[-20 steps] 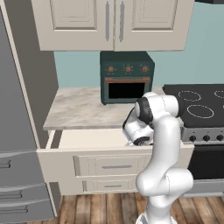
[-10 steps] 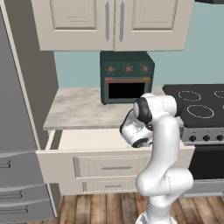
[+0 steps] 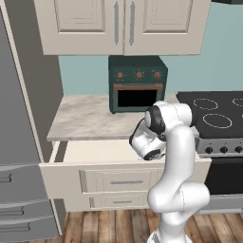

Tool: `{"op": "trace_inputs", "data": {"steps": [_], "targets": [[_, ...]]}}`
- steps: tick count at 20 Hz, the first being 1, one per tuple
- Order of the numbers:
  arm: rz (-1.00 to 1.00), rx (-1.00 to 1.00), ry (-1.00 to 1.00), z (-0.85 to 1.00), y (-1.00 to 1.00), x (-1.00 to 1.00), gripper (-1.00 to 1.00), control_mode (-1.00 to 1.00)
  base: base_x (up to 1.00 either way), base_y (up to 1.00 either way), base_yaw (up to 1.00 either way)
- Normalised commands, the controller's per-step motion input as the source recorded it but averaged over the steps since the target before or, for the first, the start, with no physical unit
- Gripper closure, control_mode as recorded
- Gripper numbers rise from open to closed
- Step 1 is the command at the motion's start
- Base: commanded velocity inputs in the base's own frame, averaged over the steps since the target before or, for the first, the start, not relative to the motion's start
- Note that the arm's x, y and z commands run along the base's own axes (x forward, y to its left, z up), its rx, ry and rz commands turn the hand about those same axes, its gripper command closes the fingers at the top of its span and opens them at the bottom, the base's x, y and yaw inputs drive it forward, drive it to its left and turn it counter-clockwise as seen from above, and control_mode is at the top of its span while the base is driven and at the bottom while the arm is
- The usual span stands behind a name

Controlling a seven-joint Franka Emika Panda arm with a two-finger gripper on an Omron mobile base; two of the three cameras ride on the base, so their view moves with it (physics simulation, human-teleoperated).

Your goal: Pick up the metallic utensils from the counter and place them in the open drawer. Make sure not to pick up any wooden utensils.

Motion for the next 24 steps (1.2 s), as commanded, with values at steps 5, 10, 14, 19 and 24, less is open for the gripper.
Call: {"op": "trace_inputs", "data": {"steps": [5, 10, 14, 19, 24], "targets": [[0.00, 0.00, 0.00, 0.00, 0.00, 0.00, -1.00, -1.00, 0.00, 0.00, 0.00], [0.00, 0.00, 0.00, 0.00, 0.00, 0.00, -1.00, -1.00, 0.00, 0.00, 0.00], [0.00, 0.00, -0.09, 0.09, 0.00, 0.00, -1.00, -1.00, 0.00, 0.00, 0.00], [0.00, 0.00, -0.12, 0.34, 0.00, 0.02, -1.00, -1.00, 0.00, 0.00, 0.00], [0.00, 0.00, -0.07, 0.24, 0.00, -0.07, -1.00, -1.00, 0.00, 0.00, 0.00]]}}
